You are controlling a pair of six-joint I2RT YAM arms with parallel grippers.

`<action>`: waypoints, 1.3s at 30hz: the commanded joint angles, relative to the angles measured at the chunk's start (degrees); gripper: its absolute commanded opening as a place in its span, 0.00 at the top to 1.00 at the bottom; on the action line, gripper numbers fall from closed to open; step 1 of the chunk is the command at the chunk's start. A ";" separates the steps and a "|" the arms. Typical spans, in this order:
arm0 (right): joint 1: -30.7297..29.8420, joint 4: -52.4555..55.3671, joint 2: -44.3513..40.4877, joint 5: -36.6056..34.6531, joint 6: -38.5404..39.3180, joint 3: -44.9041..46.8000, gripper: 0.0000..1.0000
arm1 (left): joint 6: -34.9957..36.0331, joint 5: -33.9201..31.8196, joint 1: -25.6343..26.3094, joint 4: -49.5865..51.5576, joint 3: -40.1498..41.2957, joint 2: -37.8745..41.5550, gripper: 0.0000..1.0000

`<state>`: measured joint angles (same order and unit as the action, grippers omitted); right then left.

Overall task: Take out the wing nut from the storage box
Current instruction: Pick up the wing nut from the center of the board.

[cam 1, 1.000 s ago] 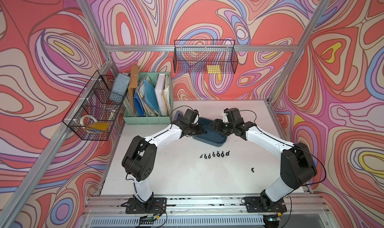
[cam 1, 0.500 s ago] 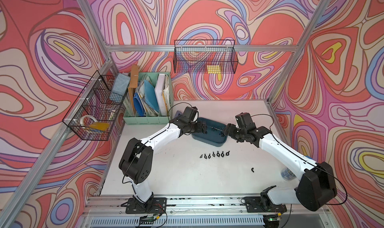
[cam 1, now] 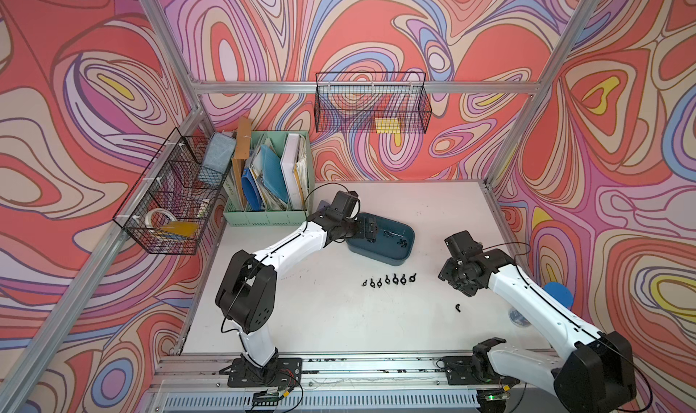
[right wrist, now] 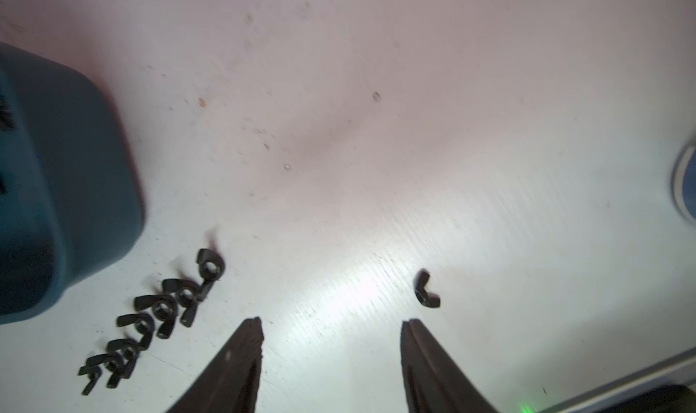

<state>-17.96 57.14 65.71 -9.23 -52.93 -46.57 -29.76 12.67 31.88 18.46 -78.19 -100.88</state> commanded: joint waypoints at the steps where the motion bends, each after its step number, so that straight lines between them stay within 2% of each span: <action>1: 0.21 4.12 -1.59 0.32 -5.11 3.34 0.43 | 1.03 0.10 -0.33 0.92 -1.01 1.58 0.01; 13: 0.55 -2.63 4.58 -1.35 -2.37 8.77 0.60 | 1.22 0.95 -0.33 1.31 -1.78 1.81 0.01; 19: 1.38 -5.29 7.68 -1.80 -0.38 9.03 0.62 | 1.37 0.51 -0.36 1.76 -1.79 2.42 0.01; 22: 1.94 -6.98 9.13 -1.14 0.69 9.21 0.67 | 1.37 0.49 -0.32 1.86 -1.70 2.64 0.01; 33: 2.66 -5.09 9.51 -1.75 -0.45 9.67 0.63 | 1.71 -0.47 -0.33 2.37 -1.18 3.83 0.01; 39: 2.75 -5.44 9.24 -2.16 -0.44 9.83 0.67 | 1.41 -0.21 -0.33 2.04 -0.78 4.02 0.01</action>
<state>-15.66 51.42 75.44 -9.98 -52.93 -37.36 -28.93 12.86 31.88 19.79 -78.39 -98.65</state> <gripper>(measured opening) 0.339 0.987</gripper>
